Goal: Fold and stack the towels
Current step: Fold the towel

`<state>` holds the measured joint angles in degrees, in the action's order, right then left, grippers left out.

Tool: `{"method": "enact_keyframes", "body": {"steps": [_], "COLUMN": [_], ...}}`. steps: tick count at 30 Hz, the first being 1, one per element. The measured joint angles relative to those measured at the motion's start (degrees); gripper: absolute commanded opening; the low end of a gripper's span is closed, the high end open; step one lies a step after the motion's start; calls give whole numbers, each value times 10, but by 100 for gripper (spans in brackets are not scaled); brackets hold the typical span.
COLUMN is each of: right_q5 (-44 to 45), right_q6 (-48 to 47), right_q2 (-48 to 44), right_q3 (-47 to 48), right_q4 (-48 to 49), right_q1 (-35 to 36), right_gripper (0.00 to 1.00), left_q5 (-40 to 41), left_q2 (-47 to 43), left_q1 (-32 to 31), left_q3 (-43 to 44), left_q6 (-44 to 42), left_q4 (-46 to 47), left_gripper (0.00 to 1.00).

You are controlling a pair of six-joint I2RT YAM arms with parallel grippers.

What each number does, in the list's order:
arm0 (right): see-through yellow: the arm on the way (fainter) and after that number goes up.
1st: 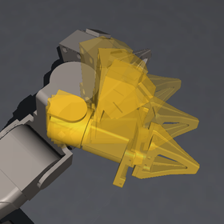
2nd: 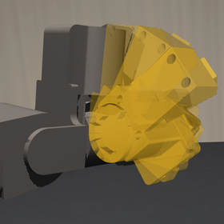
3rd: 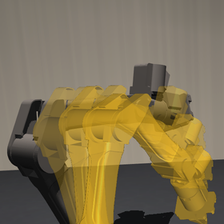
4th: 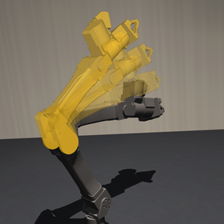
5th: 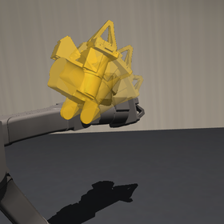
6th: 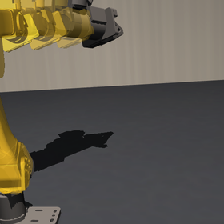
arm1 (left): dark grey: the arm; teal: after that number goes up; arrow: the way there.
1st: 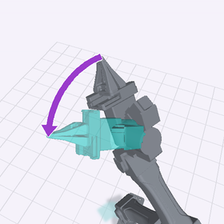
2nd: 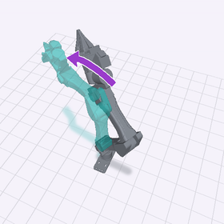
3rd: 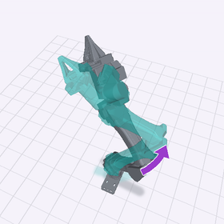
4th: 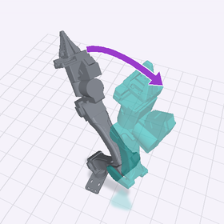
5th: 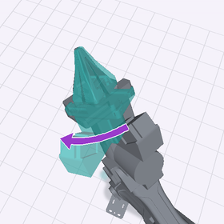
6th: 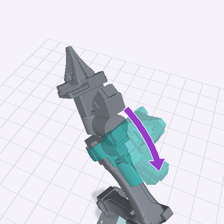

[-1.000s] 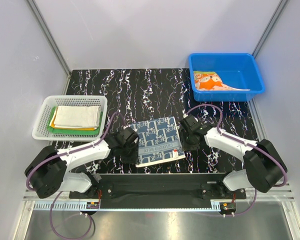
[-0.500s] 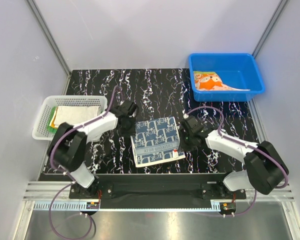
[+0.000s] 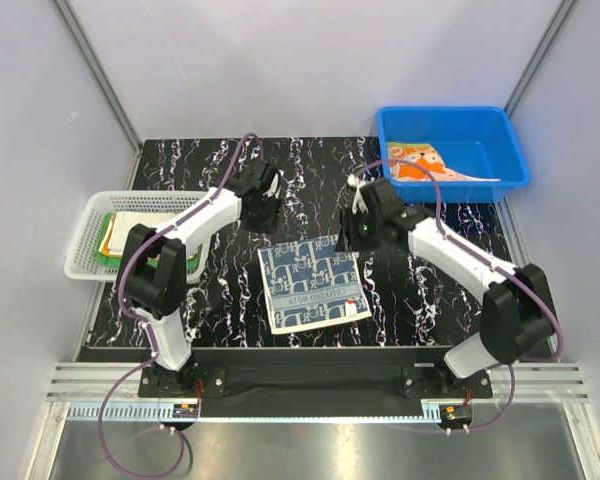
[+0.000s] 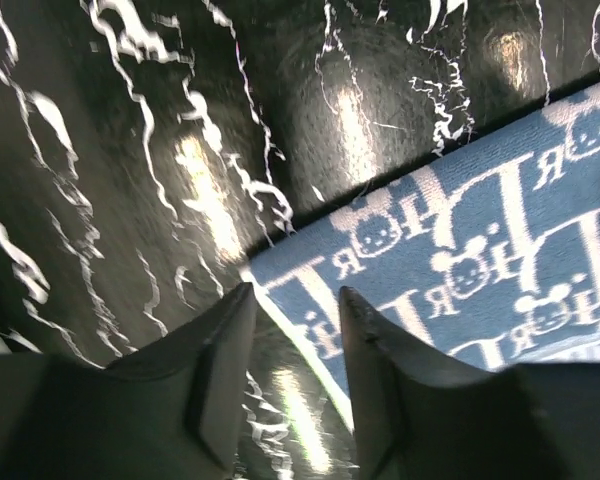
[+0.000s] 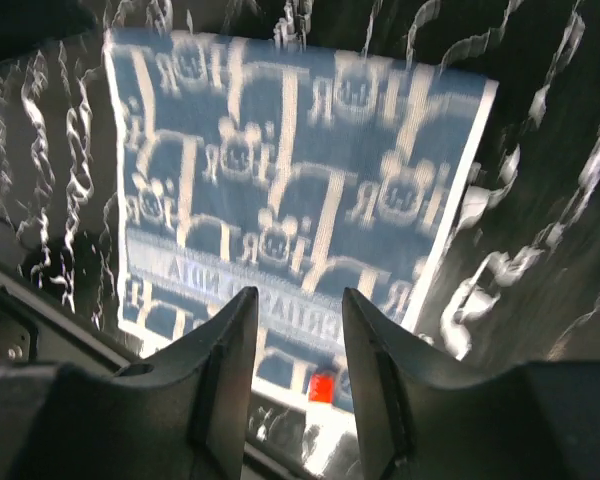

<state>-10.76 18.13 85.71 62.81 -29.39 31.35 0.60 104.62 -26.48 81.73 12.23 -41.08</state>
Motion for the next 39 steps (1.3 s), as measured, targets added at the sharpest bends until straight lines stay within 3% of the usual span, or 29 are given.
{"method": "enact_keyframes", "body": {"steps": [3, 7, 16, 23, 32, 35, 38, 39], "right_q5": [-60, -127, -222, -256, -281, -285, -284, -284], "right_q6": [-85, -228, -426, -504, -559, -565, -573, -575], "right_q2": [62, 182, 362, 431, 511, 525, 530, 530], "right_q3": [90, 208, 380, 451, 499, 523, 532, 532], "right_q4": [-14, -76, -223, -266, -297, -314, -318, -320], "right_q1": [-40, -70, -136, -156, -156, -156, -156, -157], "right_gripper": [47, 56, 56, 42, 43, 42, 42, 42], "left_q5": [-16, -69, -100, -98, -110, -118, -126, -127], "left_q2": [2, 21, 85, 123, 153, 167, 176, 178], "left_q1": [8, 26, 39, 48, 67, 68, 68, 69], "left_q3": [0, 4, 25, 54, 79, 100, 116, 120], "left_q6": [-42, -97, -165, -191, -214, -224, -234, -237], "left_q4": [-10, -36, -63, -69, -76, -83, -89, -90], "left_gripper": [51, 52, 56, 54, 27, 28, 40, 40]}}
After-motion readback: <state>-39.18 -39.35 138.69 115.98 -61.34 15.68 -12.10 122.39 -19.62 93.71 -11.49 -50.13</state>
